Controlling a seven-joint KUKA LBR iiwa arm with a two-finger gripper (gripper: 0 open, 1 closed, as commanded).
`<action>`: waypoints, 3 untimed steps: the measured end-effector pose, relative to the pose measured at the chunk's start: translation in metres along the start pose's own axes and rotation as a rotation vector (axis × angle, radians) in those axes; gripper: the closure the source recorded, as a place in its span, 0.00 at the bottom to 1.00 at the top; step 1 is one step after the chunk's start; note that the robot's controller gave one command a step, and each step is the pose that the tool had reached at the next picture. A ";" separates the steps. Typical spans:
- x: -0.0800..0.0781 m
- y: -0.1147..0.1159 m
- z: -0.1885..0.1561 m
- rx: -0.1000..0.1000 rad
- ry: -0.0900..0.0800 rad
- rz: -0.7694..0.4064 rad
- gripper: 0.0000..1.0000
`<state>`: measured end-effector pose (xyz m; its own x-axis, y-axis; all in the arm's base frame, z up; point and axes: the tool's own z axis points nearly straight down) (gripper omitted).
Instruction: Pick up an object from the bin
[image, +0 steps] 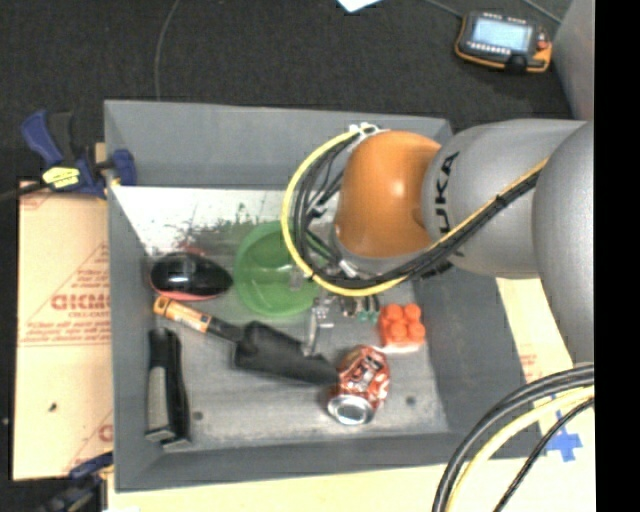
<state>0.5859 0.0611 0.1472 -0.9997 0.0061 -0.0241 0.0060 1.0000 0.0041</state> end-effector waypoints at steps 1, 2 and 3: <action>-0.008 -0.015 0.047 0.003 0.017 0.214 0.00; -0.010 -0.014 0.046 0.003 0.013 0.182 0.00; 0.008 -0.033 0.068 0.000 0.010 0.032 0.00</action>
Offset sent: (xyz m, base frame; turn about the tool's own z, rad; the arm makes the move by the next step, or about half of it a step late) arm 0.0262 0.0034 -0.0683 -0.1663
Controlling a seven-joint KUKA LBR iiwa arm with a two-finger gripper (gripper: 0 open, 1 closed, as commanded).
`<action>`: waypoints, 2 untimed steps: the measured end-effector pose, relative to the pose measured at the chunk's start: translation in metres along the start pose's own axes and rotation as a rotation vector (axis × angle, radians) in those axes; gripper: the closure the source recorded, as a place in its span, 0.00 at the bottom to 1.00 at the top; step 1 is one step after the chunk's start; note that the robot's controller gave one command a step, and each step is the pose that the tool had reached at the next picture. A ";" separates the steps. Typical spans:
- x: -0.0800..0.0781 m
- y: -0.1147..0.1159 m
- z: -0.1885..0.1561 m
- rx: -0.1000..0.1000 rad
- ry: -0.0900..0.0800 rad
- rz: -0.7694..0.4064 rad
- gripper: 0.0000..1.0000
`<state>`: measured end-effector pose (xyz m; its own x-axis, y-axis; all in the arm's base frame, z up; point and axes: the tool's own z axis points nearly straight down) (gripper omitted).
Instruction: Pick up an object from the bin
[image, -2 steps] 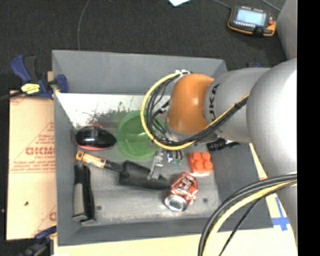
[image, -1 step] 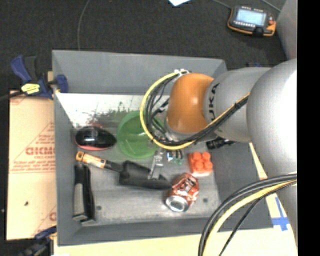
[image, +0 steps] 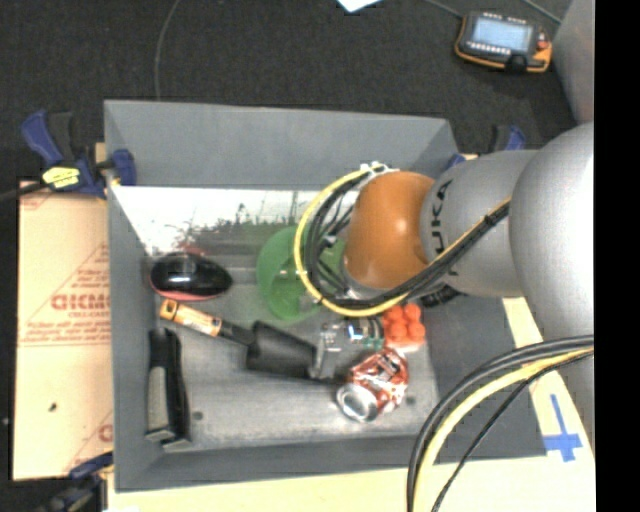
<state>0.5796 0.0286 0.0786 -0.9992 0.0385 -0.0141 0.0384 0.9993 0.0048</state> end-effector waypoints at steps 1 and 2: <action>-0.018 0.006 -0.070 0.000 -0.012 0.011 0.00; 0.010 0.031 0.010 0.001 0.010 0.114 0.00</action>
Offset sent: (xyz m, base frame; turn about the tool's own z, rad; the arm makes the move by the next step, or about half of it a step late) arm -0.0077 0.0311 -0.0085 0.1154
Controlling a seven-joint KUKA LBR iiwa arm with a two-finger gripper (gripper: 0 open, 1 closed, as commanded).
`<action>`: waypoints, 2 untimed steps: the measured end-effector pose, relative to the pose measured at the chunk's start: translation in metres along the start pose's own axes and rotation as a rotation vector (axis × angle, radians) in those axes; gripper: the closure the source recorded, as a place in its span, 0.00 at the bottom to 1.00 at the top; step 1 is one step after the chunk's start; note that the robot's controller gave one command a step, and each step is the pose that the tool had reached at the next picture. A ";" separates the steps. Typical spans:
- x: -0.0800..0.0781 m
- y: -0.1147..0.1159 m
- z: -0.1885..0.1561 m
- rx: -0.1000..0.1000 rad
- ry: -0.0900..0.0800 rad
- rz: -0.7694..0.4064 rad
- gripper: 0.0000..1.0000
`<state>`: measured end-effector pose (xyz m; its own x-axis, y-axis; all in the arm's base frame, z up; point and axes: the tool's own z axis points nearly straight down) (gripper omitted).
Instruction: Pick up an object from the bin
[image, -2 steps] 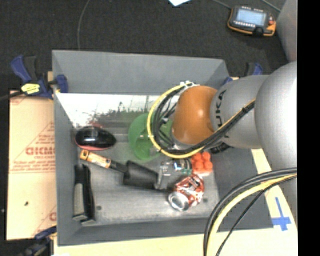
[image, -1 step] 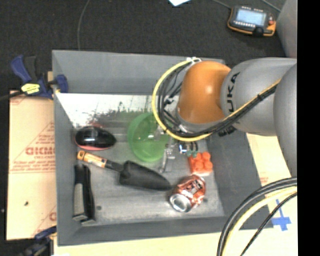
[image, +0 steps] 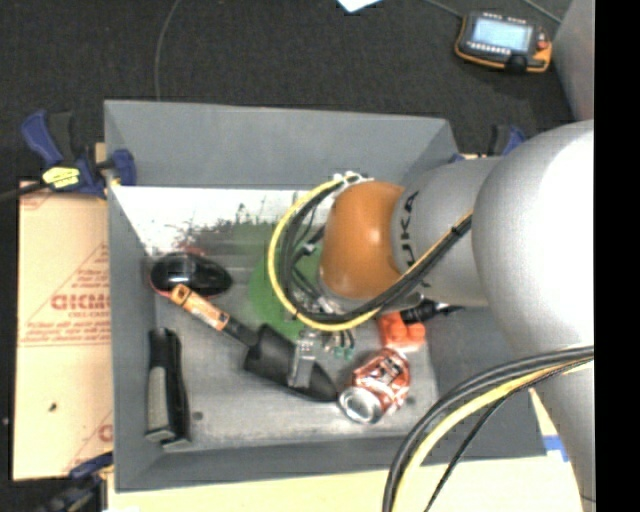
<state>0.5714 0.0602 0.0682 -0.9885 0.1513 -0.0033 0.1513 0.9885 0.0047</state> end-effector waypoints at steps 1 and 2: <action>-0.009 -0.005 -0.020 0.001 -0.003 -0.028 0.00; 0.030 0.059 -0.003 -0.001 -0.005 -0.284 1.00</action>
Offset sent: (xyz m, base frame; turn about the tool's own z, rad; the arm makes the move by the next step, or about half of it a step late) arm -0.0221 0.0624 0.0018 -0.2839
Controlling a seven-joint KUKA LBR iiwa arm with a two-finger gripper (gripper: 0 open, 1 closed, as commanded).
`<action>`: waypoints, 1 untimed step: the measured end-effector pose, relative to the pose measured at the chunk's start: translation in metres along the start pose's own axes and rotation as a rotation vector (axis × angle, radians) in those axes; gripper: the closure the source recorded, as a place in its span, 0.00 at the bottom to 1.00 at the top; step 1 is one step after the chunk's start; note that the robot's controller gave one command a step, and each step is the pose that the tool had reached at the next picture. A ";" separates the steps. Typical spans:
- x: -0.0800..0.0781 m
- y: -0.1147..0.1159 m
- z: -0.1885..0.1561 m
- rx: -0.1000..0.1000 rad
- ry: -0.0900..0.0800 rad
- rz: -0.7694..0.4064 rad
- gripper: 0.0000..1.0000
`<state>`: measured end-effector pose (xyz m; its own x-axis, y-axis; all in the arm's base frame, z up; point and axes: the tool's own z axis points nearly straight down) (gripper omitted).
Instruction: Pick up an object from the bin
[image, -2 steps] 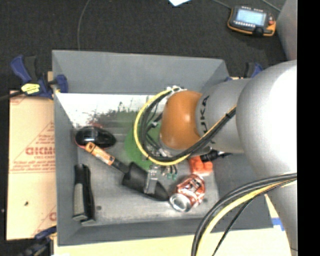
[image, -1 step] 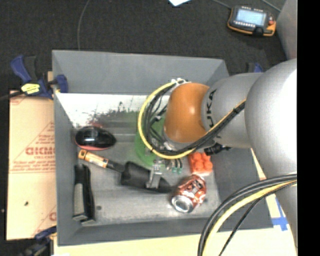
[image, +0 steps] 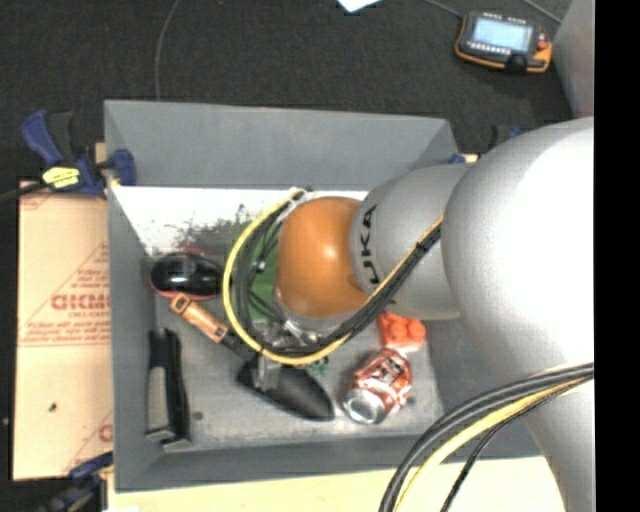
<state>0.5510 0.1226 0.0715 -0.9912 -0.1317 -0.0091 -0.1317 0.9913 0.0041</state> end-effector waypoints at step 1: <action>0.000 0.000 0.000 0.000 0.000 0.001 1.00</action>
Offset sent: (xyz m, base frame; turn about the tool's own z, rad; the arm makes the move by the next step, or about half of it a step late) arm 0.0099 -0.0106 0.1257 -0.0069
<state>0.5511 0.1226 0.0715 -0.9913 -0.1311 -0.0091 -0.1311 0.9914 0.0043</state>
